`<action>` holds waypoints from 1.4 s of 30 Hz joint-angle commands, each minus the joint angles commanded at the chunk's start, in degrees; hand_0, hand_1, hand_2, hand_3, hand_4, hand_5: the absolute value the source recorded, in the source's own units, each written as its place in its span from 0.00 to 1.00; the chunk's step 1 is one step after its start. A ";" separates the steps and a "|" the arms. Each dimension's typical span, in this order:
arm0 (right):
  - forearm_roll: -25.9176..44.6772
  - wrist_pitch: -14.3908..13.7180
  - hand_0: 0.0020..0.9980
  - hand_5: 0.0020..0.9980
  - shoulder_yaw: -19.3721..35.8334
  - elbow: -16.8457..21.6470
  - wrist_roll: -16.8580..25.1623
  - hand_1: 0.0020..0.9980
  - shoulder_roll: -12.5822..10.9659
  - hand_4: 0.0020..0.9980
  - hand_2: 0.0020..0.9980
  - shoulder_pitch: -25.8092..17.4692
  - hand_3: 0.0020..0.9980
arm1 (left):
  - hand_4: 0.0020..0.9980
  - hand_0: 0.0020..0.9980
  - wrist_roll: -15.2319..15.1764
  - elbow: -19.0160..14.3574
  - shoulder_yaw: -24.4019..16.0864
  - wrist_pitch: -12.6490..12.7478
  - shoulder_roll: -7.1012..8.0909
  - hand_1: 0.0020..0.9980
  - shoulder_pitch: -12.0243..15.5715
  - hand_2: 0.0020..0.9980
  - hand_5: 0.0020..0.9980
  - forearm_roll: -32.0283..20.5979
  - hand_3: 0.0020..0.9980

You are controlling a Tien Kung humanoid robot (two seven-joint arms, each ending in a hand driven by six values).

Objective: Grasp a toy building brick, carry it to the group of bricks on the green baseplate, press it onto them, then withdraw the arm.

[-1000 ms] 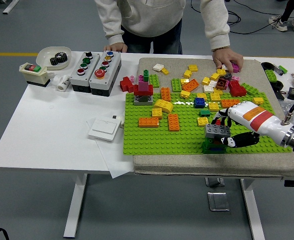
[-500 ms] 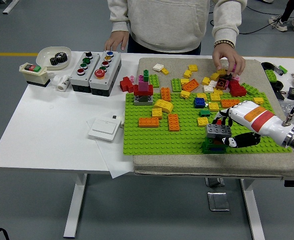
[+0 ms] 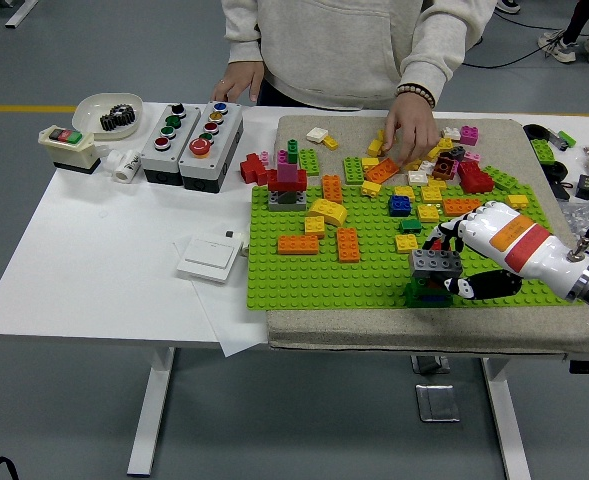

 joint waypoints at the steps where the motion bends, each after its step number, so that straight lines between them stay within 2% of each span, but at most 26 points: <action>1: -0.13 -0.03 0.34 0.26 0.00 -0.17 0.02 0.39 0.07 0.59 0.45 -0.01 0.46 | 0.65 0.67 0.01 0.00 -0.02 -0.02 0.00 0.71 0.00 0.73 0.65 0.06 0.58; 16: -0.10 0.05 0.35 0.25 0.14 -2.60 -0.16 0.40 0.60 0.59 0.45 0.53 0.46 | 0.65 0.66 0.13 -0.09 -0.06 -0.12 0.03 0.71 -0.12 0.73 0.65 0.20 0.58; 42: 0.05 0.31 0.35 0.24 -0.10 -2.51 -0.10 0.40 0.87 0.59 0.45 0.51 0.46 | 0.65 0.66 0.23 -0.16 -0.16 -0.23 0.07 0.71 -0.20 0.74 0.65 0.37 0.58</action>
